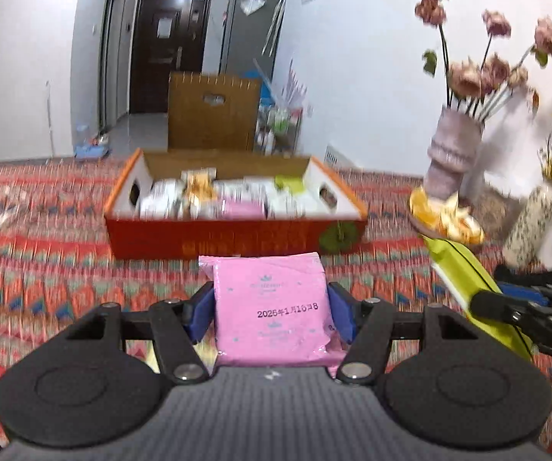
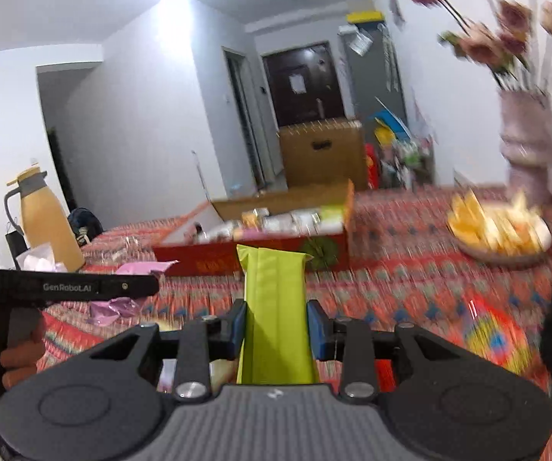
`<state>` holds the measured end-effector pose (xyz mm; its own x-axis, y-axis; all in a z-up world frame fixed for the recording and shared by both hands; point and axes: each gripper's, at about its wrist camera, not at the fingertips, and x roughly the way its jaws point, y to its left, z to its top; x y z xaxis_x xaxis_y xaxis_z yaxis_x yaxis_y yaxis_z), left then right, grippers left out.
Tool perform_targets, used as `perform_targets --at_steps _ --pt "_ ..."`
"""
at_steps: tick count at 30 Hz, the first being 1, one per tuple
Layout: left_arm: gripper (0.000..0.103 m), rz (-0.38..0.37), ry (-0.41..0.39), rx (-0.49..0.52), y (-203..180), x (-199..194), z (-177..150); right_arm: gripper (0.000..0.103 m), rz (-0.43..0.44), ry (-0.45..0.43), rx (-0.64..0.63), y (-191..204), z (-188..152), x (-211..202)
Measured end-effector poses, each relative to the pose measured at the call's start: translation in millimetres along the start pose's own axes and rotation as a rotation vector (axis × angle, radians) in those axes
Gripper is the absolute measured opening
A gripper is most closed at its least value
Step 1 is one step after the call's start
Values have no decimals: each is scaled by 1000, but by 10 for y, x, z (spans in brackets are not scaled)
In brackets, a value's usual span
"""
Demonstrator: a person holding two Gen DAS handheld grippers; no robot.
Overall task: Organize snacks
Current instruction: 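Lower the pink packet and green bar into the orange box, open both grippers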
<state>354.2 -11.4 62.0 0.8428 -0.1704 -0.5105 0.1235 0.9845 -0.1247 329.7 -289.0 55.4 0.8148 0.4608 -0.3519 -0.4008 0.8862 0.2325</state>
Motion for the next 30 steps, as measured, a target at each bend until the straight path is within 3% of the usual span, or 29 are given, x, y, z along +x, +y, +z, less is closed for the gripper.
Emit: perform_targets --at_steps 6,9,11,16,20,23,25,30 --pt "62 -6 -87 24 117 484 576 33 7 -52 3 -68 721 818" --pt "62 -4 -83 6 168 809 808 33 -66 -42 16 -167 975 1451" --pt "62 22 -99 28 145 972 887 33 -106 -15 31 -250 1050 1867" --pt "62 -45 -72 -43 206 1420 1011 33 -200 36 -34 -322 950 2562" --pt "62 -40 -23 -58 168 1802 1019 33 -281 90 -103 -285 800 2816" --pt "62 -46 28 -53 160 2025 951 43 -333 31 -152 -224 680 2826" --pt "62 -42 59 -78 194 2135 912 59 -317 52 -213 -154 651 2869" --pt "58 -26 80 -100 317 2217 893 59 -246 129 -221 -142 892 2640"
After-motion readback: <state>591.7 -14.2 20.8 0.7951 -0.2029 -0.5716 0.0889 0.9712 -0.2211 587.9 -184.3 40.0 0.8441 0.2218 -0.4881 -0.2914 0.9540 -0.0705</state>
